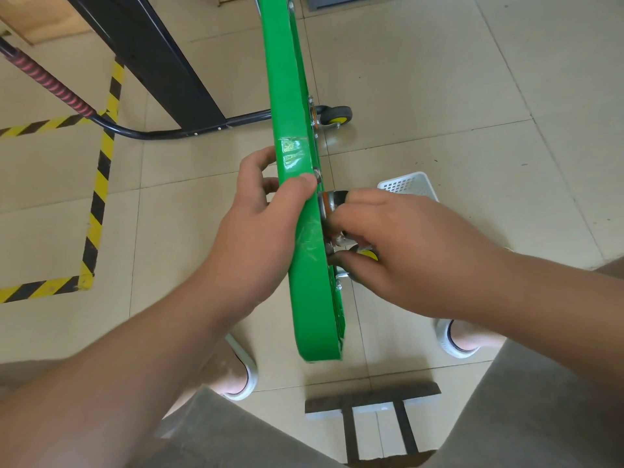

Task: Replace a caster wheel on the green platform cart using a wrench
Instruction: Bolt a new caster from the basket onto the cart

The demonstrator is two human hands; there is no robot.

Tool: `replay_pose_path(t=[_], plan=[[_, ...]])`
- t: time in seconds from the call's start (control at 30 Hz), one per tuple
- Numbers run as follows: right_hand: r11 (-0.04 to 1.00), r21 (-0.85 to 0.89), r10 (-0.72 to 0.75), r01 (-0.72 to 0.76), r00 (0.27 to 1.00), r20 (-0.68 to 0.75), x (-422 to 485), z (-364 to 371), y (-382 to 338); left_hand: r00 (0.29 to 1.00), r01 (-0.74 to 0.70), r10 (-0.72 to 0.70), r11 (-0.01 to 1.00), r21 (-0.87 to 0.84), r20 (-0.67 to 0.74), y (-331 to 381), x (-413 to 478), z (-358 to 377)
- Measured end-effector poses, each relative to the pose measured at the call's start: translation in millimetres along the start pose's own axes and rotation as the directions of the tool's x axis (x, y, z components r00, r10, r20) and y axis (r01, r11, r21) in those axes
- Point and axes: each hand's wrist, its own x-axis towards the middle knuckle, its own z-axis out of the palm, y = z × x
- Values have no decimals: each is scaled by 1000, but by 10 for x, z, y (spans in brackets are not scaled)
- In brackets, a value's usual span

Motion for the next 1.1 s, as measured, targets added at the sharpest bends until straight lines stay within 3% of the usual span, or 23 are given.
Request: replay_pose_path(t=[0.4,0.6,0.8,1.1], plan=[[999,-49,14,-9,994,112,52,-86,-30,1000,-5,5,1000,0,4,9,-2,0],[985,-21,173,-173,985,-6,132,-316,90,1000,-7,7,1000,7,-7,8,0,-2],[877,35,481,-480,872,-97,241,-288,635,1000,-1,1,1000,6,18,25,-9,-7],[688,-10,709,-726,669,223,191,276,1486,1000,-15,15,1000,17,11,36,-22,-3]])
